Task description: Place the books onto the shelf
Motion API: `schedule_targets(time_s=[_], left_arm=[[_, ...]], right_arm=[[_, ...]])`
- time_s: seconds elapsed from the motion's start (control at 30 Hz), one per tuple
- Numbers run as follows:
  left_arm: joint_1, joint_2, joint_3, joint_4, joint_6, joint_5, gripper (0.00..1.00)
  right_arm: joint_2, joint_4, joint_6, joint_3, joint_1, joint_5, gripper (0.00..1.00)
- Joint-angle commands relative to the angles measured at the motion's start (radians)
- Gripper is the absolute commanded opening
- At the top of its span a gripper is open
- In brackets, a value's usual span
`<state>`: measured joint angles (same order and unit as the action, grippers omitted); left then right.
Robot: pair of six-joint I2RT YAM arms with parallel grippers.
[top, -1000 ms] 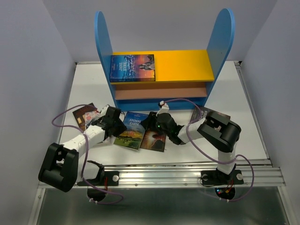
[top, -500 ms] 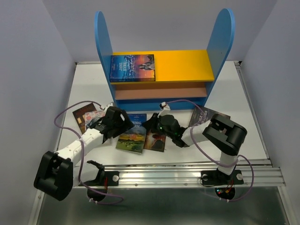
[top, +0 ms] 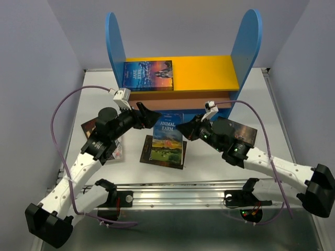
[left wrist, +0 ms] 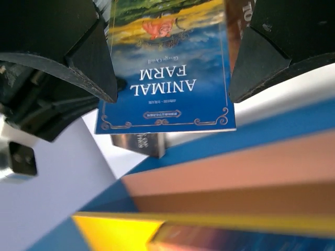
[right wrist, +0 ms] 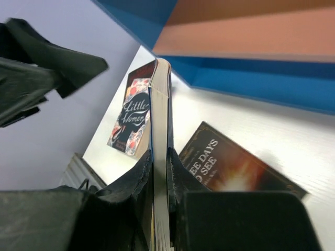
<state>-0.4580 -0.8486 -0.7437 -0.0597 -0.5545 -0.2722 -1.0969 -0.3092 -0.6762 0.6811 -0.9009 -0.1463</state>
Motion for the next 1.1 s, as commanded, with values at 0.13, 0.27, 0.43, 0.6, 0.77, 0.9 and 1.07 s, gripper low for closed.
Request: schedule_targets(time_s=[0.13, 0.27, 0.43, 0.6, 0.77, 0.9, 1.07], left_arm=[[-0.013, -0.043, -0.171, -0.132, 0.343, -0.171, 0.99], [-0.013, -0.029, -0.134, -0.16, 0.315, -0.107, 0.99], [-0.013, -0.056, -0.071, -0.176, 0.225, -0.206, 0.99], [-0.01, -0.102, 0.02, -0.301, 0.157, -0.411, 0.99], [-0.01, -0.124, 0.07, -0.437, 0.101, -0.564, 0.99], [-0.01, -0.095, 0.113, -0.555, 0.05, -0.642, 0.99], [-0.013, -0.075, 0.151, -0.675, -0.03, -0.671, 0.99]], right_arm=[[0.12, 0.367, 0.145, 0.311, 0.135, -0.043, 0.01], [0.109, 0.429, 0.164, 0.419, 0.18, 0.008, 0.01], [0.112, 0.473, 0.168, 0.518, 0.18, 0.114, 0.01], [0.121, 0.528, 0.168, 0.578, 0.18, 0.195, 0.01], [0.143, 0.539, 0.165, 0.604, 0.18, 0.231, 0.01], [0.138, 0.536, 0.168, 0.604, 0.18, 0.234, 0.01], [0.124, 0.535, 0.171, 0.614, 0.18, 0.243, 0.01]])
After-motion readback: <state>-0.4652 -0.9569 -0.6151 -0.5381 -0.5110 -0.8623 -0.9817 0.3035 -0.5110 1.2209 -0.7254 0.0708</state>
